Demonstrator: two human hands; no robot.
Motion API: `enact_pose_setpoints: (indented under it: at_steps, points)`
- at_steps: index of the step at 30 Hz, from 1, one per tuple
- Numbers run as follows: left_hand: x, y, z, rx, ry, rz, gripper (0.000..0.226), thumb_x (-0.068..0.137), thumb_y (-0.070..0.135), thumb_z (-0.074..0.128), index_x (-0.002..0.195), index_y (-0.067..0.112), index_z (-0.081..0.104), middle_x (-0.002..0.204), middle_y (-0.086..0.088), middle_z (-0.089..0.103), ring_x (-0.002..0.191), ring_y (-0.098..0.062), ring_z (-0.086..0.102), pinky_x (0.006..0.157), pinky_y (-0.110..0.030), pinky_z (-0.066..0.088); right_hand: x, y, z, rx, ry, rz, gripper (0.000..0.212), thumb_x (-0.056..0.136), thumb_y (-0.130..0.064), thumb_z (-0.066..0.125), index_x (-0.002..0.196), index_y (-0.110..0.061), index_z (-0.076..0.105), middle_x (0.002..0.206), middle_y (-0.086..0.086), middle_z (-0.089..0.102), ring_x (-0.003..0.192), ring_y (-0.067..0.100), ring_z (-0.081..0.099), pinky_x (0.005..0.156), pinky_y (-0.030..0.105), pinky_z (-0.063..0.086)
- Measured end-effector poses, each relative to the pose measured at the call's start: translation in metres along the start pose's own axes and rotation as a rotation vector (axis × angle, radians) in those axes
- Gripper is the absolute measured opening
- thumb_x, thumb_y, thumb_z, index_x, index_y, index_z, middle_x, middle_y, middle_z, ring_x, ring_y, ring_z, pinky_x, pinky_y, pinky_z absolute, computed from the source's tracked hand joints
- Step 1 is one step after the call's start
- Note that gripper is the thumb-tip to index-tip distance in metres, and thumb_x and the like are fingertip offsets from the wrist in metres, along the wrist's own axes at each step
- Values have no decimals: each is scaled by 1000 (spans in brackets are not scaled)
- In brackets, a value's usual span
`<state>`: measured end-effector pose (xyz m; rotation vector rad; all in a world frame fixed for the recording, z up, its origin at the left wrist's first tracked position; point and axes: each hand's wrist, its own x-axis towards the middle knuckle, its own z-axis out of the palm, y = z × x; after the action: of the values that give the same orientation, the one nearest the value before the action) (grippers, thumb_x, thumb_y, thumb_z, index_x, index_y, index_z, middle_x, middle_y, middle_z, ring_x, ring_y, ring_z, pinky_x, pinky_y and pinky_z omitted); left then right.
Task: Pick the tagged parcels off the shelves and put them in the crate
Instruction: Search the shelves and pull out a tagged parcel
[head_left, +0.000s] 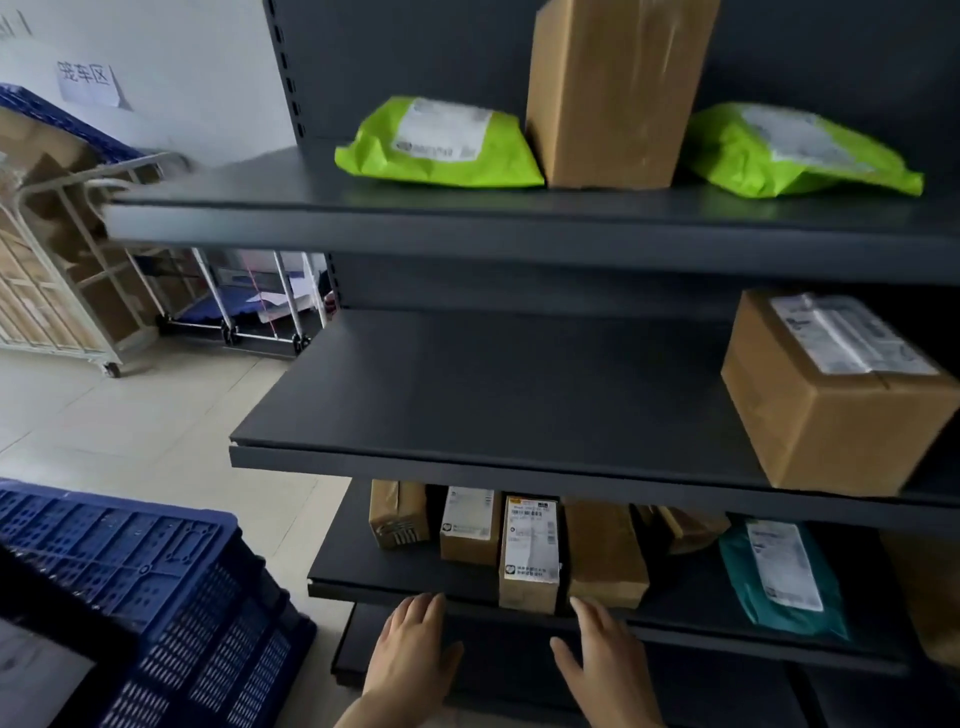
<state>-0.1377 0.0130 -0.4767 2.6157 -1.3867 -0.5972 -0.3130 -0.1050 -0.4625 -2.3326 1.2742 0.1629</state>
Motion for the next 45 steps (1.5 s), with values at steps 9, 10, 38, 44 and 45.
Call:
enact_pose_setpoints:
  at_steps: [9, 10, 38, 44, 45]
  points:
    - [92, -6, 37, -102, 246, -58, 70, 90, 42, 49, 148, 24, 14, 155, -4, 20, 143, -24, 16, 116, -34, 23, 80, -3, 62, -12, 257, -13, 78, 86, -64, 37, 148, -27, 8, 157, 1, 7, 139, 20, 22, 108, 33, 29]
    - [104, -5, 39, -113, 273, -60, 74, 89, 44, 49, 149, 23, 11, 155, -6, 17, 144, -26, 13, 116, -36, 21, 89, -5, 68, -16, 276, -8, 85, 83, -69, 37, 149, -27, 4, 158, 4, 2, 139, 23, 20, 107, 35, 30]
    - [172, -38, 60, -111, 730, 1, 51, 92, 58, 32, 138, 37, 43, 155, -9, 24, 142, -28, 18, 114, -42, 19, 145, 17, 95, -141, 556, -18, 81, 81, -77, 21, 147, -35, 3, 158, 10, 7, 141, 29, 16, 113, 43, 15]
    - [195, -68, 39, -116, 505, -312, 68, 78, 73, 43, 134, 34, 38, 153, -24, 14, 140, -40, 16, 114, -47, 18, 134, 33, 96, -141, 585, -41, 71, 83, -73, 21, 145, -40, 12, 158, 3, 10, 141, 25, 16, 114, 43, 14]
    - [196, -70, 41, -147, 487, -327, 63, 76, 72, 48, 125, 33, 44, 148, -24, 20, 135, -41, 24, 111, -46, 25, 133, 38, 95, -143, 597, -30, 69, 84, -72, 21, 145, -40, 14, 157, 2, 11, 141, 24, 17, 114, 42, 15]
